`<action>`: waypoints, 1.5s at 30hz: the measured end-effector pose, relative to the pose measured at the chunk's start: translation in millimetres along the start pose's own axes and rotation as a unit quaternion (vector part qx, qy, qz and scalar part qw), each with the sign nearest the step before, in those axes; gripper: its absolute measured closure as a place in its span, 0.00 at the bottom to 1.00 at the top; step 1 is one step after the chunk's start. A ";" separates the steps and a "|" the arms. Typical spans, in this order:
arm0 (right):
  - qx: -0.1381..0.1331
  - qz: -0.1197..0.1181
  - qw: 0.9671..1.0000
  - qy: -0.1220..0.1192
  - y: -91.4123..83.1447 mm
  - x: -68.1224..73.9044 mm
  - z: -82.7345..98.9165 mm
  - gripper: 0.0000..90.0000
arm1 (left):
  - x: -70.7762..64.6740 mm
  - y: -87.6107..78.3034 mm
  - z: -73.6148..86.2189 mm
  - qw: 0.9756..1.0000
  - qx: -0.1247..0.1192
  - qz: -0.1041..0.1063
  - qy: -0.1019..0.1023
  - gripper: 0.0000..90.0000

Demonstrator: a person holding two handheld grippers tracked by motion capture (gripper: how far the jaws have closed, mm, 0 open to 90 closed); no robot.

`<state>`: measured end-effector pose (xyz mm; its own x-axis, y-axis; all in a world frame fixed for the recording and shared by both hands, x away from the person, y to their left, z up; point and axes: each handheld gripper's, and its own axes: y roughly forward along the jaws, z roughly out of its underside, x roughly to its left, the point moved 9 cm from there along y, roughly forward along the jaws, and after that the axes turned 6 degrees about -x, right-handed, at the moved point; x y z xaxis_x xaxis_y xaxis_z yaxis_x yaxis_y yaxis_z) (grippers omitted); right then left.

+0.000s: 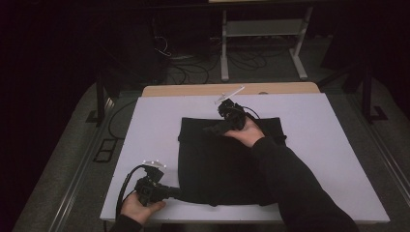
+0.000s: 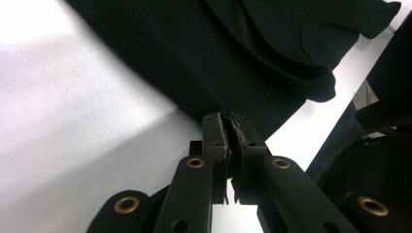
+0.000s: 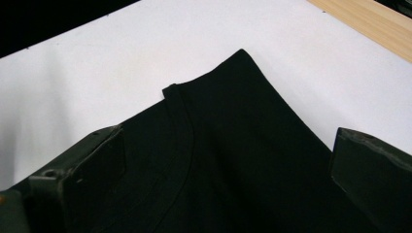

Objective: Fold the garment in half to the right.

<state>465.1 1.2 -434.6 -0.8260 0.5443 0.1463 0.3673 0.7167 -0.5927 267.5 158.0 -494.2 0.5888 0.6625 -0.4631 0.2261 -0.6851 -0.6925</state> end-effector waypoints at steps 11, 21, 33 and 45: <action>0.011 0.009 1.000 0.012 14.5 -9.7 1.1 0.00 | 0.5 -1.5 0.0 1.000 -0.002 0.002 0.002 0.94; 0.014 0.011 1.000 0.013 26.5 -13.8 -2.7 0.00 | 0.0 -2.0 0.2 1.000 -0.004 0.004 0.005 0.94; 0.023 0.006 1.000 0.013 42.6 -11.9 -4.1 0.00 | -1.3 -1.0 -0.7 1.000 -0.003 0.006 0.008 0.94; 0.035 0.002 0.999 0.006 61.1 -6.8 -4.5 0.00 | -1.3 -0.5 -1.7 1.000 -0.002 0.009 0.008 0.93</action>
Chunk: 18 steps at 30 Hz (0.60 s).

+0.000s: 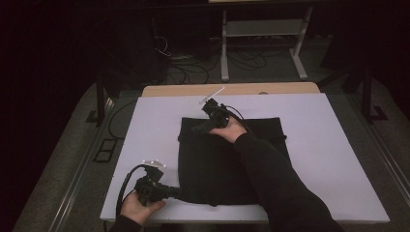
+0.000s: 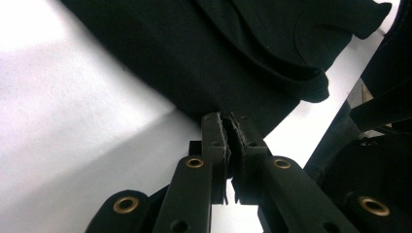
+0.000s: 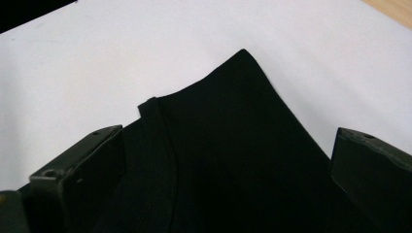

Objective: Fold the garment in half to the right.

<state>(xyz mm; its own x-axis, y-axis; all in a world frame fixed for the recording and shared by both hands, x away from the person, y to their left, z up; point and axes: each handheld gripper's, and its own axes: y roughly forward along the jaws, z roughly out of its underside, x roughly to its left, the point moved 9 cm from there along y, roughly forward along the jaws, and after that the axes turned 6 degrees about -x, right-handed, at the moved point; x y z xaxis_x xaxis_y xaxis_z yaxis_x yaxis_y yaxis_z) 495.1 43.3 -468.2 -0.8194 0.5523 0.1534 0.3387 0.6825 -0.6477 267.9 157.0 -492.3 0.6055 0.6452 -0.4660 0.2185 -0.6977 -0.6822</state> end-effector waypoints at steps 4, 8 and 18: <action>0.005 0.004 1.000 -0.001 5.6 -1.5 -1.2 0.00 | -0.6 -0.9 -1.2 1.000 -0.004 0.001 0.000 0.93; 0.008 0.003 1.000 -0.005 11.8 -0.2 -3.4 0.00 | -0.3 -0.8 -1.2 1.000 -0.003 0.001 -0.001 0.94; 0.012 0.001 1.000 -0.007 23.4 1.0 -5.2 0.00 | -0.9 0.3 -1.7 1.000 -0.003 0.002 0.000 0.93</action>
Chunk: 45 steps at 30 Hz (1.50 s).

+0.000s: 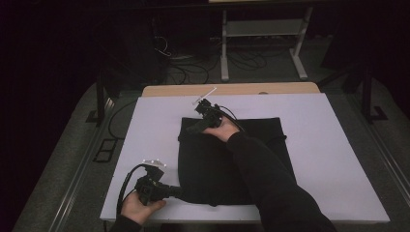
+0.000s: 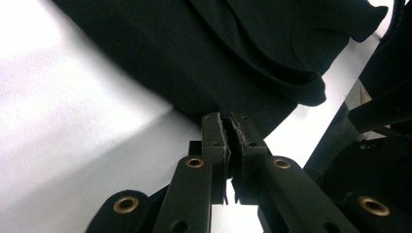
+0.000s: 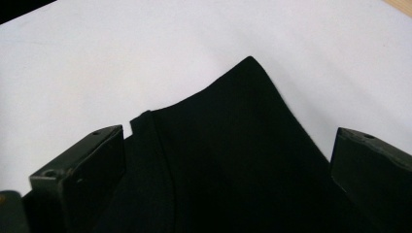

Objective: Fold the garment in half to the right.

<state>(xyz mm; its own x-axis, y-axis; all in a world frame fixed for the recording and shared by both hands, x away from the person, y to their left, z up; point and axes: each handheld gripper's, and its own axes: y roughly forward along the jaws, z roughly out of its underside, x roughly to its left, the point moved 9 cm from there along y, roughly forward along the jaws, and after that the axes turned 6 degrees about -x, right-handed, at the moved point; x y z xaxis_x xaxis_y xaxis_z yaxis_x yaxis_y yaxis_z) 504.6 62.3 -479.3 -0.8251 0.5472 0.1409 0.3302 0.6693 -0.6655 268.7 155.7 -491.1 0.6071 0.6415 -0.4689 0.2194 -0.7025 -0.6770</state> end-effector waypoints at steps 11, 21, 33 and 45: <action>0.005 0.004 1.000 -0.004 11.2 -3.1 -8.7 0.00 | 0.3 -0.4 -0.3 1.000 -0.001 0.001 -0.001 0.94; 0.010 0.004 1.000 -0.008 25.3 -1.7 -17.8 0.00 | 0.2 -0.7 -0.8 1.000 -0.002 0.002 -0.001 0.93; 0.013 0.003 1.000 -0.010 38.2 -0.4 -26.6 0.00 | 0.1 -0.9 -1.1 1.000 -0.002 0.003 0.000 0.93; 0.004 0.011 1.000 -0.006 47.0 -6.3 -31.0 0.04 | 0.0 -0.9 -1.3 1.000 -0.001 0.003 0.000 0.94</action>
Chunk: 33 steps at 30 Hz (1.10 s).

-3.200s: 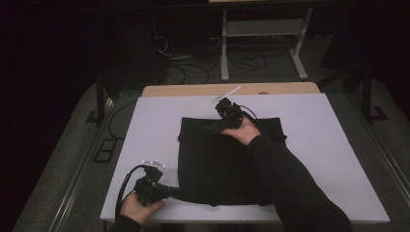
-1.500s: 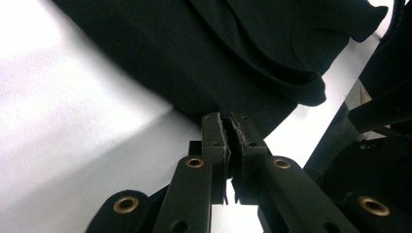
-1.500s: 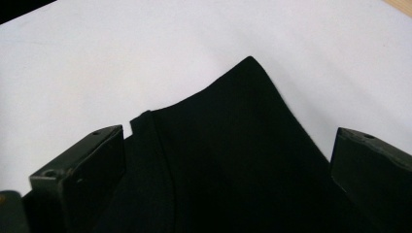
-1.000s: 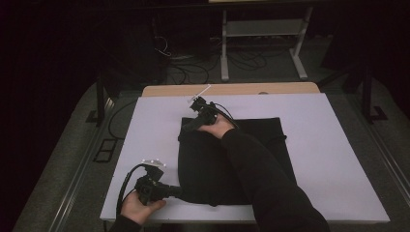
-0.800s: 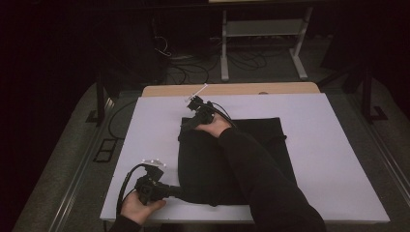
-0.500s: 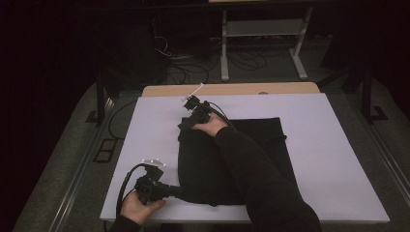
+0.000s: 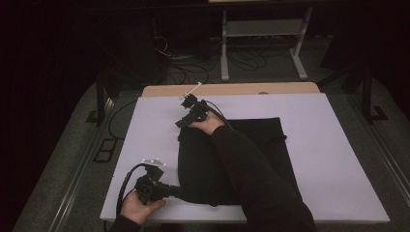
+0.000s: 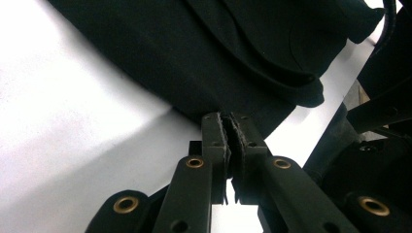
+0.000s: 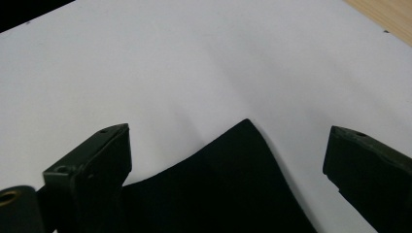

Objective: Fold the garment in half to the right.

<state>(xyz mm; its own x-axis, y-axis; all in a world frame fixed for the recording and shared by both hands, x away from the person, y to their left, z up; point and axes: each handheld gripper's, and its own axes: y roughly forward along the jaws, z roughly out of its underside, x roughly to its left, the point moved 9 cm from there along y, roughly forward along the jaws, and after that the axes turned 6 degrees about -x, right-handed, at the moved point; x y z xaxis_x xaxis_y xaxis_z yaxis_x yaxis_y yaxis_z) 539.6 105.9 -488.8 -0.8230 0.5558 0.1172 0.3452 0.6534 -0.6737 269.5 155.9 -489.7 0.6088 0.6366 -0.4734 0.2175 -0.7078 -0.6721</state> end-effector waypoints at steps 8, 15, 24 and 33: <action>-0.004 0.001 1.000 0.008 5.8 -2.8 -4.3 0.08 | 0.1 -0.3 -0.4 1.000 -0.001 0.000 0.000 0.93; -0.001 0.000 1.000 0.010 13.6 -1.0 -5.2 0.14 | 0.0 -1.2 -0.5 1.000 -0.001 0.002 0.001 0.93; 0.003 0.015 1.000 0.023 21.6 -3.7 -1.7 0.27 | -0.3 -1.3 -0.5 1.000 -0.001 0.003 0.001 0.93; 0.009 0.031 0.999 0.028 22.8 -10.4 1.5 0.48 | -0.4 -1.4 -0.4 1.000 -0.001 0.003 0.001 0.94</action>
<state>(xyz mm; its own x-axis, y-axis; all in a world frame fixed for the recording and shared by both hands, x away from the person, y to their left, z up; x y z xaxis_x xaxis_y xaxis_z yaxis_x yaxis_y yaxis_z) 555.3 114.2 -506.4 -0.7734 0.6233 0.1156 0.3858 0.6075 -0.6943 269.3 156.6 -488.4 0.6116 0.6314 -0.4768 0.2157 -0.7129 -0.6673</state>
